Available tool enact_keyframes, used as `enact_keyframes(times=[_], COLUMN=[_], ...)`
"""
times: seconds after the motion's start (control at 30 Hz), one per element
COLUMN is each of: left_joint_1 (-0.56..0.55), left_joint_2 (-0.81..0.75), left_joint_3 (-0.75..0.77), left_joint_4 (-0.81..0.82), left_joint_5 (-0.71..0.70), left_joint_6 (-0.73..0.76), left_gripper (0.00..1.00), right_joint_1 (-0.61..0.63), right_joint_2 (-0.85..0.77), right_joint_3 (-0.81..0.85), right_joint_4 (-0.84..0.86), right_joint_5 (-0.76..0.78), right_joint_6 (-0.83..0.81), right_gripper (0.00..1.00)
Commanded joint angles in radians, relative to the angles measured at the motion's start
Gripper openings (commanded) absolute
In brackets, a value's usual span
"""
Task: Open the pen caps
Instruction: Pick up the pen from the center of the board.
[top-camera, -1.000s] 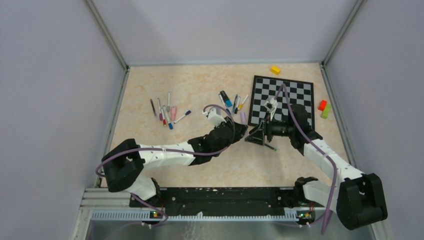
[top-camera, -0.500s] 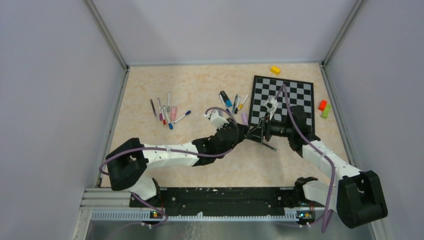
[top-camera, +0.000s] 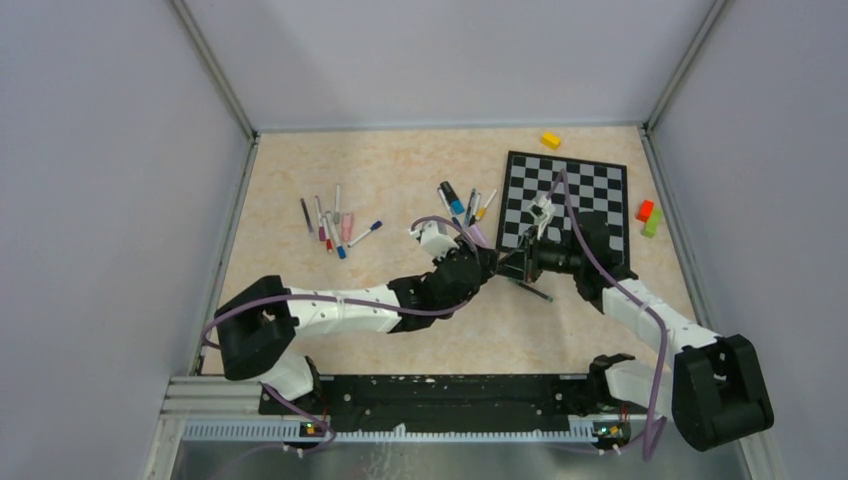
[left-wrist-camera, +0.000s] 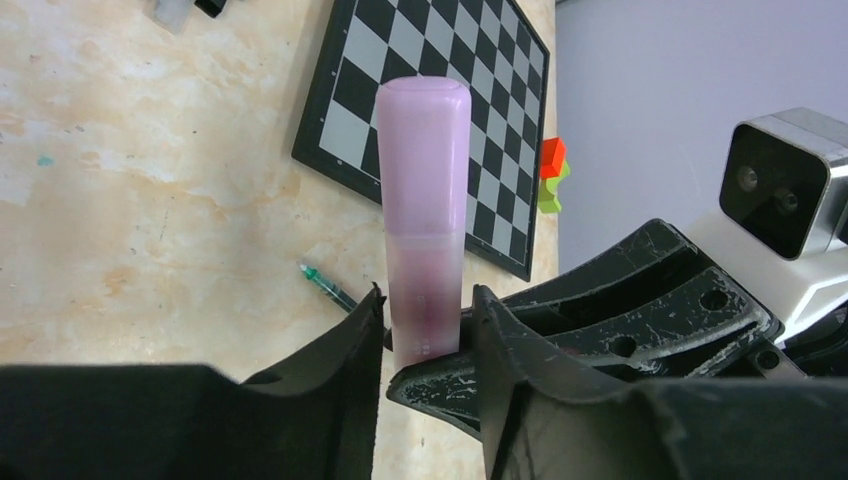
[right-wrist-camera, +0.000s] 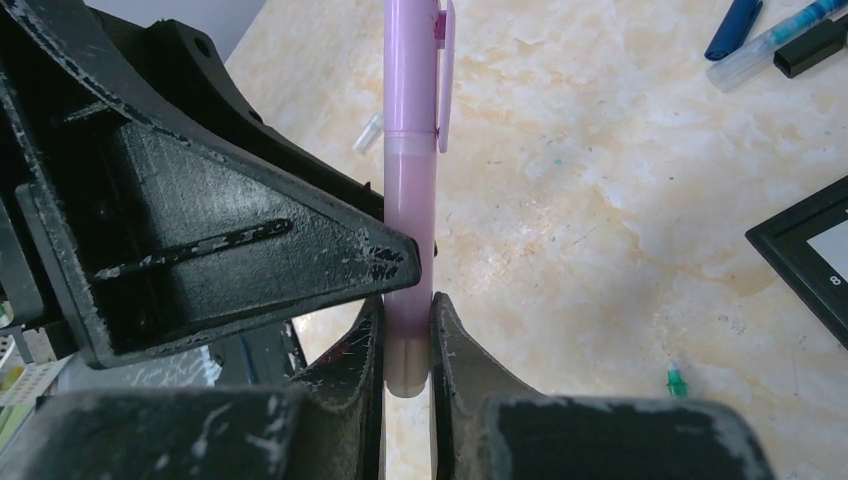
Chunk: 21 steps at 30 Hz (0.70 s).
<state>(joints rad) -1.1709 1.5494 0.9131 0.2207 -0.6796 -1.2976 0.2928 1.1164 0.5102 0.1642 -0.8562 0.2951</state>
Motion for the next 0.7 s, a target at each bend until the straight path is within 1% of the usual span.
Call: enact_keyframes(times=[0.0,0.07,0.1,0.17,0.23,0.27,0.3,0.33,0.4,0.43,0.5,0.57,0.67], left_joint_1=[-0.018,-0.018,-0.018,-0.016,-0.016,-0.016,-0.016,-0.014,-0.003,0.005,0.024,0.042,0.078], left_joint_2=[-0.055,-0.096,-0.117,-0.166,-0.221,-0.252,-0.288,-0.326,-0.409,-0.451,-0.562,-0.653,-0.770], left_joint_3=[0.005,-0.031,-0.050,-0.088,-0.127,-0.149,-0.181,-0.223,-0.311,-0.345,-0.407,-0.449,-0.504], left_joint_4=[0.016,0.034,0.039,0.057,0.066,0.094,0.137,0.197,0.331,0.363,0.385,0.366,0.351], left_joint_5=[-0.014,-0.030,-0.036,-0.042,-0.038,-0.018,0.009,0.051,0.165,0.223,0.310,0.363,0.521], left_joint_6=[0.053,0.091,0.110,0.181,0.274,0.345,0.421,0.510,0.687,0.743,0.822,0.859,0.930], left_gripper=[0.49,0.58,0.64,0.71,0.84,0.89,0.96,0.98,0.99,0.99,0.99,0.99,0.99], right_joint_1=[-0.027,-0.047,-0.053,-0.062,-0.065,-0.064,-0.067,-0.068,-0.071,-0.071,-0.074,-0.079,-0.085], right_joint_2=[-0.034,-0.040,-0.043,-0.048,-0.050,-0.050,-0.050,-0.051,-0.060,-0.064,-0.076,-0.089,-0.106], right_joint_3=[0.041,0.041,0.042,0.048,0.056,0.064,0.072,0.081,0.098,0.109,0.131,0.143,0.145], right_joint_4=[0.021,0.026,0.023,-0.003,-0.036,-0.064,-0.102,-0.147,-0.243,-0.300,-0.408,-0.497,-0.603], right_joint_5=[-0.038,-0.077,-0.094,-0.125,-0.150,-0.164,-0.186,-0.210,-0.241,-0.247,-0.250,-0.258,-0.277], right_joint_6=[-0.033,-0.042,-0.055,-0.099,-0.161,-0.201,-0.267,-0.350,-0.485,-0.553,-0.701,-0.823,-0.982], right_gripper=[0.00,0.00,0.00,0.00,0.00,0.00,0.00,0.00,0.00,0.00,0.00,0.00,0.00])
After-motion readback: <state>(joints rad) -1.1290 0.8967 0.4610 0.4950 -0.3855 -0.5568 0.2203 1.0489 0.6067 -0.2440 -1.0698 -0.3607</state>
